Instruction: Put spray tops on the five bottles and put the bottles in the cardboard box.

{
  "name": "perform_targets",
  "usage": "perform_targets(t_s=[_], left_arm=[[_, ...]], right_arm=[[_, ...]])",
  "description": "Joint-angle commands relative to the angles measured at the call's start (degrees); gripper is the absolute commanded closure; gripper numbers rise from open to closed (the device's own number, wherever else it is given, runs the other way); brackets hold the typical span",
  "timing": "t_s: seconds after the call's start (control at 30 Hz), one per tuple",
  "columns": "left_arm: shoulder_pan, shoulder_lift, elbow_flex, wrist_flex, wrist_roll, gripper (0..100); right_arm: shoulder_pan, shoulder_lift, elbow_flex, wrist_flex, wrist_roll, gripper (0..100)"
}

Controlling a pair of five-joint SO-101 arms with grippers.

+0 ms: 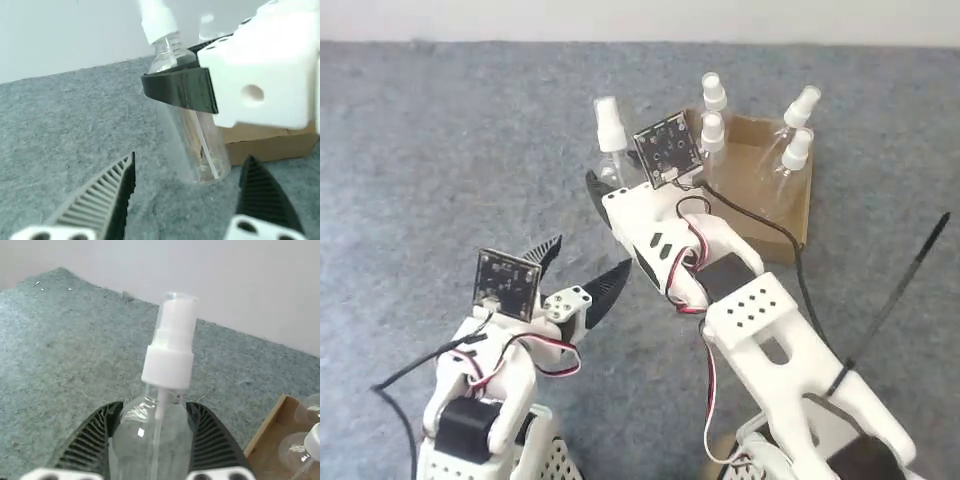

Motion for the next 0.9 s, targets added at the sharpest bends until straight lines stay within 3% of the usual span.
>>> perform_targets(t_s=[0.0,0.13,0.27,0.4,0.73,0.87], left_arm=[[0.62,-0.88,1.19,-1.32,-0.7,68],[0.53,-0.79,4.0,-4.04,-2.73,68],[0.53,-0.79,4.0,-3.78,-2.73,68],[0.53,-0.79,4.0,-3.78,-2.73,68],[0.53,-0.79,4.09,-3.69,-2.64,68],[0.53,-0.79,4.26,-3.69,-2.64,68]], right_arm=[[-2.15,-1.45,-4.66,2.15,-0.35,99.3],[-8.04,-7.08,-4.57,10.68,-0.35,99.3],[-9.45,-13.58,-4.48,15.78,1.67,99.3],[-8.57,-19.03,-2.37,18.33,6.59,99.3],[-6.81,-26.51,3.43,21.67,7.03,99.3],[-2.07,-26.51,2.11,21.14,7.12,99.3]])
